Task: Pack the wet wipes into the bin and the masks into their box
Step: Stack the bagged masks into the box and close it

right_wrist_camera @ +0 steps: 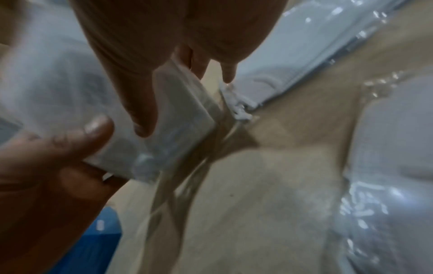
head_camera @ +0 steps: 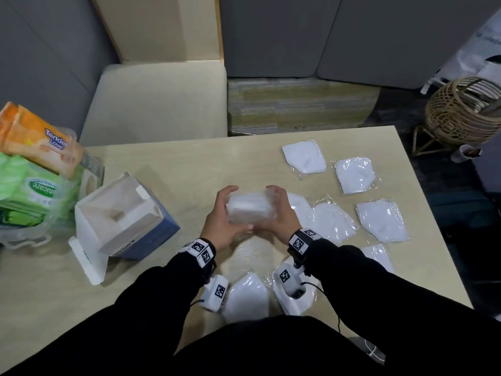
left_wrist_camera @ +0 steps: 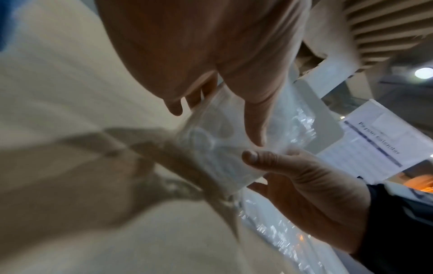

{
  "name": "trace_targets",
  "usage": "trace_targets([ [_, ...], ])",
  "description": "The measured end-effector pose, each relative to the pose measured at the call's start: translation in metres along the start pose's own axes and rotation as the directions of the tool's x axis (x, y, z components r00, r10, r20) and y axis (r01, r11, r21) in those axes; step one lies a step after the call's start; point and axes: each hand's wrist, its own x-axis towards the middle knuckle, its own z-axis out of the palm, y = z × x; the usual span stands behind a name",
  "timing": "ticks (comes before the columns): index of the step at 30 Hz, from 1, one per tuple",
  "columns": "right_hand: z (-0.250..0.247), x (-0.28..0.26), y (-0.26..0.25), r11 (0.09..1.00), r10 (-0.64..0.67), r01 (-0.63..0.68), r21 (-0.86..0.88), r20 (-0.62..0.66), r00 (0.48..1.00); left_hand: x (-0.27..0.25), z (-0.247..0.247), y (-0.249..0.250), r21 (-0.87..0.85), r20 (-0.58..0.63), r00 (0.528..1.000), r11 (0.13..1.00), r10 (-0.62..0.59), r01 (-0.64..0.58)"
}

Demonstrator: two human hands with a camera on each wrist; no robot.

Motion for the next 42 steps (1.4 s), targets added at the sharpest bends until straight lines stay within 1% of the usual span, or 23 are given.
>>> trace_targets([
  [1,0.002,0.0,0.003,1.0,0.02,-0.021,0.01,0.008,1.0,-0.002,0.003,-0.005,-0.033,-0.006,1.0,0.999,-0.021,0.021],
  [4,0.008,0.004,0.005,0.995,0.029,-0.029,-0.094,0.004,1.0,-0.002,0.011,-0.013,-0.165,-0.053,0.993,0.982,-0.104,0.094],
  [6,0.011,0.006,0.004,0.992,-0.006,0.005,-0.128,-0.007,1.0,0.002,0.012,-0.011,-0.124,-0.117,0.989,0.989,-0.09,0.075],
  [8,0.012,0.008,0.004,0.991,-0.053,0.049,-0.124,-0.028,0.998,0.005,0.008,-0.006,-0.064,-0.175,0.983,0.997,-0.056,0.046],
  [10,0.01,0.01,0.002,0.992,-0.06,0.055,-0.111,-0.034,0.998,0.005,0.003,-0.003,-0.029,-0.209,0.978,1.0,-0.009,0.003],
  [12,0.01,0.011,0.002,0.988,-0.042,0.041,-0.15,-0.002,0.999,0.002,0.0,-0.008,0.007,-0.199,0.98,1.0,0.026,-0.025],
  [16,0.015,0.012,0.007,0.963,-0.001,0.019,-0.269,0.065,0.998,0.0,-0.002,-0.024,0.089,-0.158,0.987,0.995,-0.027,0.042],
  [20,0.017,0.013,0.007,0.937,-0.019,0.054,-0.344,0.104,0.994,0.002,-0.003,-0.032,0.144,-0.165,0.986,0.988,-0.029,0.053],
  [24,0.014,0.019,0.005,0.921,-0.004,0.038,-0.387,0.089,0.996,0.002,-0.001,-0.031,0.136,-0.197,0.98,0.99,-0.005,0.033],
  [26,0.013,0.019,0.006,0.906,-0.008,0.051,-0.42,0.105,0.994,0.0,0.0,-0.032,0.122,-0.194,0.981,0.992,-0.008,0.032],
  [29,0.012,0.019,0.007,0.886,0.007,0.07,-0.458,0.166,0.986,-0.004,0.0,-0.037,0.101,-0.174,0.984,0.994,-0.03,0.048],
  [31,0.009,0.021,0.004,0.868,-0.001,0.094,-0.487,0.188,0.982,-0.006,-0.004,-0.032,0.082,-0.156,0.987,0.996,-0.033,0.046],
  [34,-0.001,0.022,-0.003,0.87,-0.047,0.154,-0.468,0.232,0.972,-0.007,-0.019,-0.013,0.067,-0.076,0.997,0.997,-0.03,0.035],
  [36,-0.008,0.021,-0.01,0.853,-0.08,0.202,-0.481,0.261,0.962,-0.008,-0.035,0.001,0.111,-0.009,1.0,0.994,0.012,-0.01],
  [38,-0.013,0.019,-0.024,0.826,-0.127,0.259,-0.5,0.283,0.951,-0.01,-0.055,0.018,0.213,0.032,0.991,0.967,0.134,-0.137],
  [39,-0.015,0.018,-0.032,0.81,-0.148,0.287,-0.512,0.295,0.944,-0.012,-0.064,0.029,0.28,0.062,0.977,0.936,0.204,-0.213],
  [41,-0.014,0.018,-0.05,0.78,-0.188,0.341,-0.525,0.324,0.927,-0.016,-0.078,0.053,0.461,0.15,0.939,0.819,0.309,-0.342],
  [42,-0.012,0.019,-0.06,0.774,-0.206,0.361,-0.52,0.332,0.92,-0.017,-0.083,0.064,0.546,0.2,0.924,0.745,0.327,-0.382],
])
